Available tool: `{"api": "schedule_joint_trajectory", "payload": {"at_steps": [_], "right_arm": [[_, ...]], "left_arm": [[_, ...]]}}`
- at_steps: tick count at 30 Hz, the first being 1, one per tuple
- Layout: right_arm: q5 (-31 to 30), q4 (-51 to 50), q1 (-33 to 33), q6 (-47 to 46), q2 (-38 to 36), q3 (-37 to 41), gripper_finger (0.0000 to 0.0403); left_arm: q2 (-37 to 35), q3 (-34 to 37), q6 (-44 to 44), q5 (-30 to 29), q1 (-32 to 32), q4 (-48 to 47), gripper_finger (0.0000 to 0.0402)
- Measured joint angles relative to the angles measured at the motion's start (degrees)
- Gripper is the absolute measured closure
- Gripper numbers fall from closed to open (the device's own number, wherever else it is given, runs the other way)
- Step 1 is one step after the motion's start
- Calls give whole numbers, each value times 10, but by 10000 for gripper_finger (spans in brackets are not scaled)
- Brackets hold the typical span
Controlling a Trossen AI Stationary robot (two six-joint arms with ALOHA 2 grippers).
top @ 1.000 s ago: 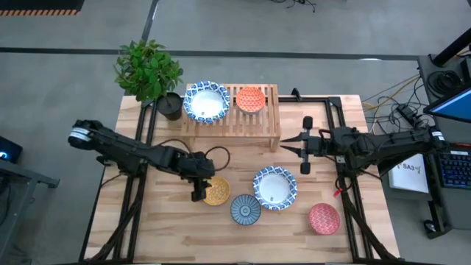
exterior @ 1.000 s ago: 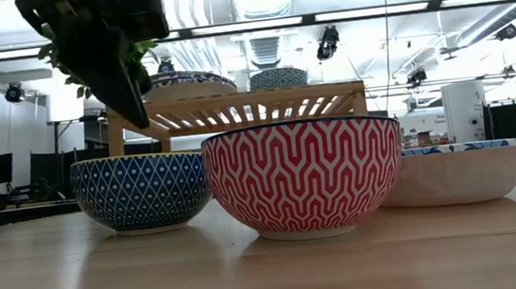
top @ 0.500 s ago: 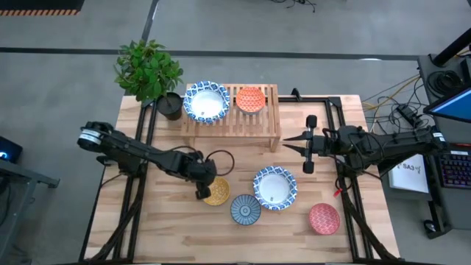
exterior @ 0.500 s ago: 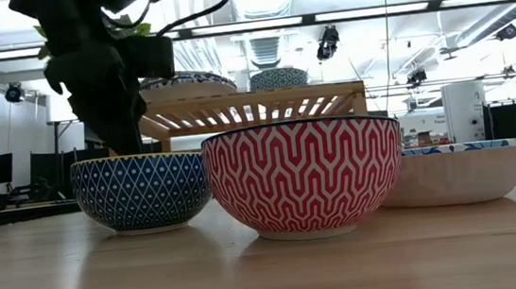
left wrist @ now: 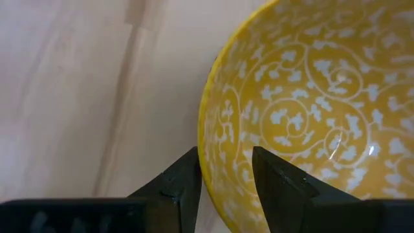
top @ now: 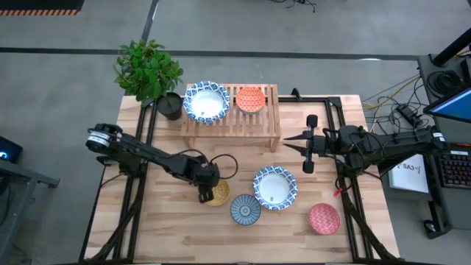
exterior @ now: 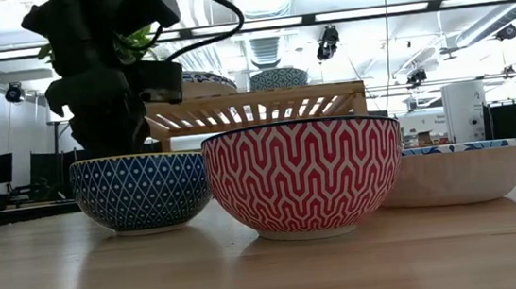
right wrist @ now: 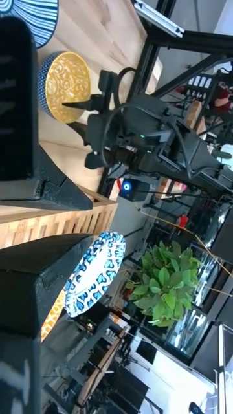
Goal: Place and stack bowls onto a shelf
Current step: Stack the yellow patterned bowl on top of the blue orange patterned bowl on the shelf
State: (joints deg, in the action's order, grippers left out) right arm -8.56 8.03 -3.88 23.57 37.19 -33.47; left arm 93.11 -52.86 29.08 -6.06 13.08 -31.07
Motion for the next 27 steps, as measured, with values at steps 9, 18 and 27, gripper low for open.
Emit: {"api": "schedule_joint_trajectory", "payload": {"at_steps": [9,18,27], "right_arm": [[0,0,0,0,1,0,346],[0,-2,0,-6,1,0,346],[0,-5,0,-12,1,0,346]], "left_arm": [[-4,0,-2,26,0,-6,389],[-52,0,-24,98,1,-9,396],[-109,-118,-6,-42,-26,-52,397]]}}
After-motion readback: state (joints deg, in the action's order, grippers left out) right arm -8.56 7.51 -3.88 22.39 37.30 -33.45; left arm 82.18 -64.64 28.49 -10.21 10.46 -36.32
